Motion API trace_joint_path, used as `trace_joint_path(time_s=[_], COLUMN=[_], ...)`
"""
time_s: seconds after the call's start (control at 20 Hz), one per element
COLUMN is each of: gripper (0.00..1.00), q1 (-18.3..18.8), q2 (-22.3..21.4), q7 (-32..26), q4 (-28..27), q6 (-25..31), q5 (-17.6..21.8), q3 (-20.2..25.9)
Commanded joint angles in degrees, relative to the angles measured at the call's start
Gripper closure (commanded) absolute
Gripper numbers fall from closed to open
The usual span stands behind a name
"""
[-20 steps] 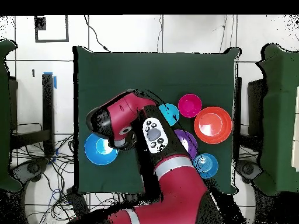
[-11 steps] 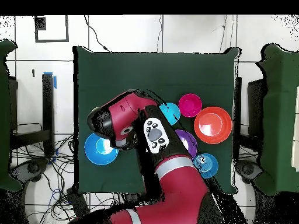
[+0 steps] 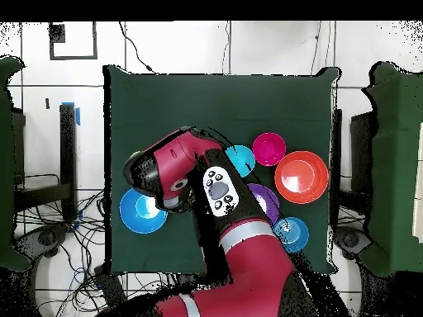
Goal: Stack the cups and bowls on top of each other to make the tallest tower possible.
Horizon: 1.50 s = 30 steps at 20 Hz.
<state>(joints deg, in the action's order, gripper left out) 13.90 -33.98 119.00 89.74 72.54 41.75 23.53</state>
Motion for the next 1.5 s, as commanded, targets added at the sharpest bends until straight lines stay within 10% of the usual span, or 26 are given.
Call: trace_joint_path(time_s=[0.05,0.45,1.05,1.5], gripper=[0.0,0.0,0.0,0.0], q1=[-0.55,-0.26,-5.69,-7.53], q2=[2.78,1.11,-4.29,-9.97], q7=[-16.71,-14.5,6.54,5.22], q4=[-2.72,1.31,21.78,27.94], q6=[-1.41,-4.85,-22.6,-23.95], q5=[5.03,4.24,1.73,-4.12], q3=[3.45,3.81,-0.27,-2.45])
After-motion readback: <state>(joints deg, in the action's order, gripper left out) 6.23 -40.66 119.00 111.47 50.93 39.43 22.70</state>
